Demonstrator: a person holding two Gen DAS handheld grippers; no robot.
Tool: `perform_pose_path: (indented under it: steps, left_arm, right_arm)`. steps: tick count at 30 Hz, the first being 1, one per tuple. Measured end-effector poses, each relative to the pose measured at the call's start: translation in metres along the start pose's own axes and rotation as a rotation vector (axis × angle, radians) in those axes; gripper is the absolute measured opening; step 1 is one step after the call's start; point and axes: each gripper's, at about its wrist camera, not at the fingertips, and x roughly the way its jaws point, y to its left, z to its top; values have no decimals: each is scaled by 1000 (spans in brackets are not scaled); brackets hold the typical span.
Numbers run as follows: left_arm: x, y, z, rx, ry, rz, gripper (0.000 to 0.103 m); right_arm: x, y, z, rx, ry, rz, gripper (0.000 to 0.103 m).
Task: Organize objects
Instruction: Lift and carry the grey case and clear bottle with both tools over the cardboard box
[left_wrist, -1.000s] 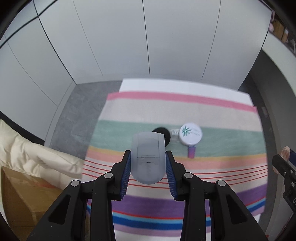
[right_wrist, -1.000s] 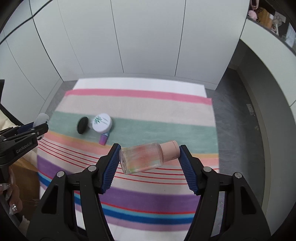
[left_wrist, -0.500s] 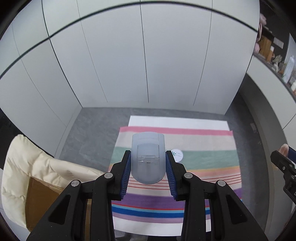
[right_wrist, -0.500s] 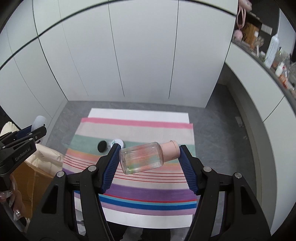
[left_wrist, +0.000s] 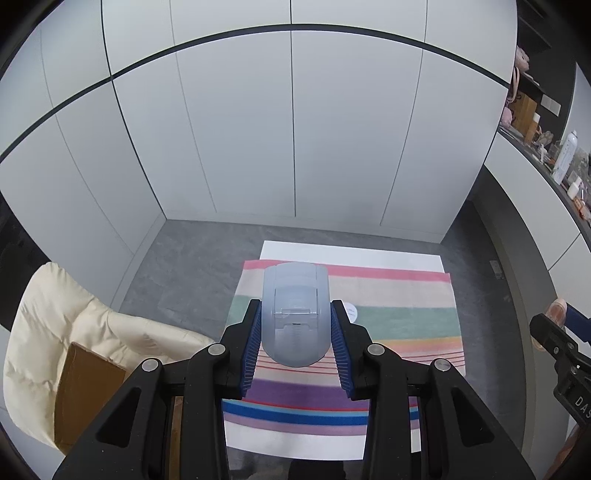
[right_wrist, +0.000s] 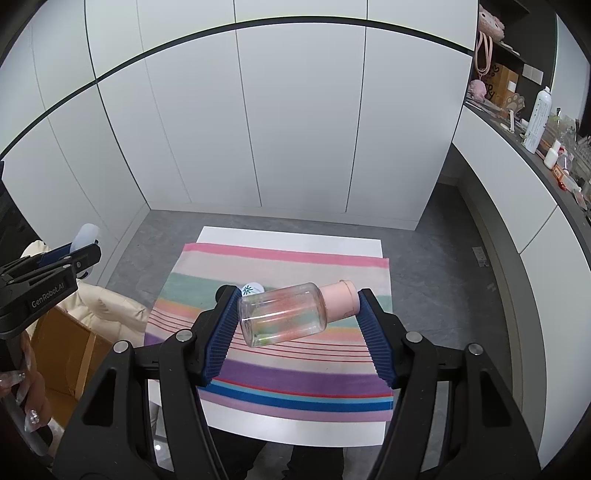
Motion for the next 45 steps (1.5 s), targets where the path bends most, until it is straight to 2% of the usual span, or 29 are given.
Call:
perform_pose_path:
  steps: [3,12,16,22,27,35,40,45]
  left_arm:
    - [-5,2,-4,-5,3,-2,36]
    - [-63,5,-47,37,-90,81,37]
    - [-77,15,-70,21,-61,24,36]
    - [-86,30,-102,22,-24,9,36]
    - [-93,38,-138,38,24,-24,36]
    - [-115,45,-186,59,31,-27,36]
    - [-122,47,-212,59,38,-28,36]
    - [-121,53,-235,33,64,-46,36]
  right_arm:
    - [0,-2,-3,-1,2,6,66]
    - [-25,-5,-32,-2,-2,2,66]
    - [-39,-7,-56,21,9,31,66]
    - [-59,-10,-96,45,5,59,66]
    - [-81,-9,-131,35,-16,48,66]
    - [-98,-11,-182,38,20,63,66]
    - [-101,-16,-210,69,55,124,66]
    - [-108,-20,-240,72,79,101,66]
